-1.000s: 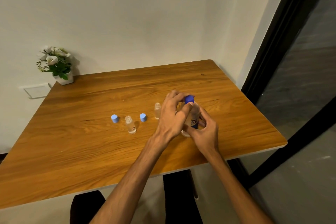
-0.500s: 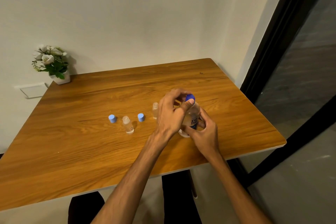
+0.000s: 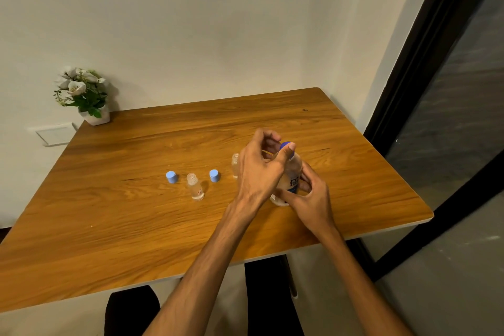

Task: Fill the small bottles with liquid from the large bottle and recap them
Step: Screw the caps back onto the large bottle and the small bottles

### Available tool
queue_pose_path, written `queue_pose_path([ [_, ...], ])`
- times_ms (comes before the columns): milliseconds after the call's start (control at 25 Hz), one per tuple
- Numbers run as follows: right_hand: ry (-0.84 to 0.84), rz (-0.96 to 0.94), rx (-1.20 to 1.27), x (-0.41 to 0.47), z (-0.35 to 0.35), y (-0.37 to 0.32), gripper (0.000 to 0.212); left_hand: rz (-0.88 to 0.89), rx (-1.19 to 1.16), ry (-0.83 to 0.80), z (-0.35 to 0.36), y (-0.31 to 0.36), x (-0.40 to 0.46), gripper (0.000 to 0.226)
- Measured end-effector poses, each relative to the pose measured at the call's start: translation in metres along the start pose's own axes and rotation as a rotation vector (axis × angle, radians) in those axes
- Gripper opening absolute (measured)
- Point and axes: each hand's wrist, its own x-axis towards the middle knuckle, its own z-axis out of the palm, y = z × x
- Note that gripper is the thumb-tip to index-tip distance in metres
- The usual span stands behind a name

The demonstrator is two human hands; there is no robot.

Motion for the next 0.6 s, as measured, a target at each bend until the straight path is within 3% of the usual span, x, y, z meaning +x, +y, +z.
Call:
queue_pose_path([
  [80,-0.003,0.002,0.0,0.0,0.0,0.0,0.09,0.043,0.031,-0.032,-0.003,-0.003,-0.001,0.015],
  [280,-0.037,0.022,0.003,0.0,-0.001,-0.001,0.088,0.079,0.186,-0.051,0.004,0.001,-0.004,0.034],
  [400,-0.051,0.029,0.0,0.001,-0.002,-0.002,0.088,0.073,0.239,-0.018,0.008,0.002,-0.002,0.026],
  [600,-0.024,0.024,-0.015,0.0,-0.002,-0.002,0.094,0.007,-0.003,-0.054,-0.005,-0.008,-0.004,0.035],
])
